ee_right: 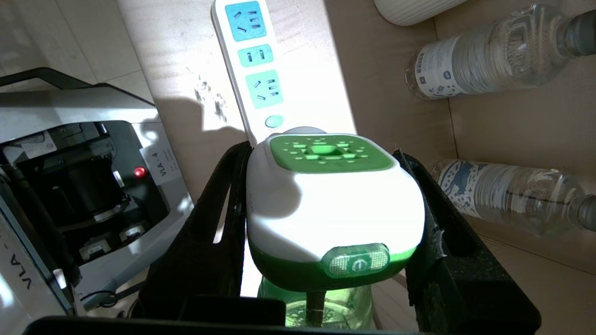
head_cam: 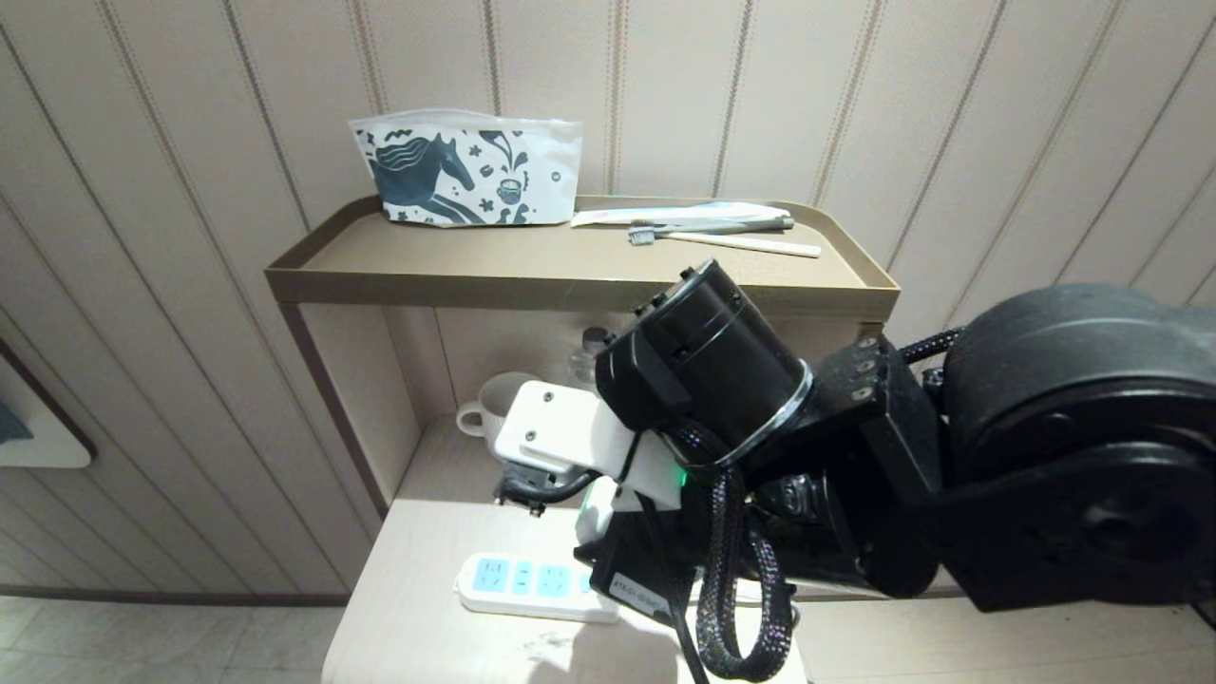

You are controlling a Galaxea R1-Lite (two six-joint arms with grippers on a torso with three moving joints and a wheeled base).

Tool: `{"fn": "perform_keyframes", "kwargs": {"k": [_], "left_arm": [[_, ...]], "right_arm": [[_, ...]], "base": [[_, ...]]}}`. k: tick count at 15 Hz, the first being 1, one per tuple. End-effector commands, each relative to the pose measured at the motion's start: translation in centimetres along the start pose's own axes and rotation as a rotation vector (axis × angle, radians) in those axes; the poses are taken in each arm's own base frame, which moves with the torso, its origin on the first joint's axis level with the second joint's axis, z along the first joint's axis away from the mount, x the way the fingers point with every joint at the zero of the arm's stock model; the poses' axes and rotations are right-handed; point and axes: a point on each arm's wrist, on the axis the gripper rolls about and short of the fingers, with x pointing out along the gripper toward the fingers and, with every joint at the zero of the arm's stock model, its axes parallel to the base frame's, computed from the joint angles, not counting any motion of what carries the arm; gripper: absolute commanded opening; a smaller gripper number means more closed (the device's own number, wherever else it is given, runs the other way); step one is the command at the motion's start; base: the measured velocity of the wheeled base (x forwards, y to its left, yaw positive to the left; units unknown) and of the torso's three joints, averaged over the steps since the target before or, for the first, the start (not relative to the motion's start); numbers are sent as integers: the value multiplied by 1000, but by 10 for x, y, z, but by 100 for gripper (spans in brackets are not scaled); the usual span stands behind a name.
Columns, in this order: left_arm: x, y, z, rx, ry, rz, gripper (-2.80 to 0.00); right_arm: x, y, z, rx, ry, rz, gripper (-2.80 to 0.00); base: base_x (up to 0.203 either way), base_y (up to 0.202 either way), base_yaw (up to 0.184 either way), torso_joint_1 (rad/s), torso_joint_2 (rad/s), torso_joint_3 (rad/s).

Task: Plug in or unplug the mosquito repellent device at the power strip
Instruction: Place the mosquito repellent liquid on the table

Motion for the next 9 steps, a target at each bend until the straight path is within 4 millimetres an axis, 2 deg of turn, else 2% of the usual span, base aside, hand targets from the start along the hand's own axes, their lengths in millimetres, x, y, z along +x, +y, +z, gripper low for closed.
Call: {"fn": "perform_keyframes", "kwargs": {"k": [1,3,6,9], "left_arm": [[11,-5,-14,-10,-46,-73,-280],[12,-10,-15,-6,-62,-246,-280],[11,-12,-15,87,-76,-328,-280],[9,-16,-16,105,-71,-529,-280]], "right_arm": [[0,1,-3,-3,8,2,-280],[1,2,-4,10,12,5,-280],[0,1,-5,19,9,7,-280],[2,2,-7,19,16,12,-280]], "base": [[0,0,0,0,0,0],[0,0,0,0,0,0],[0,0,0,0,0,0],[0,0,0,0,0,0]]}}
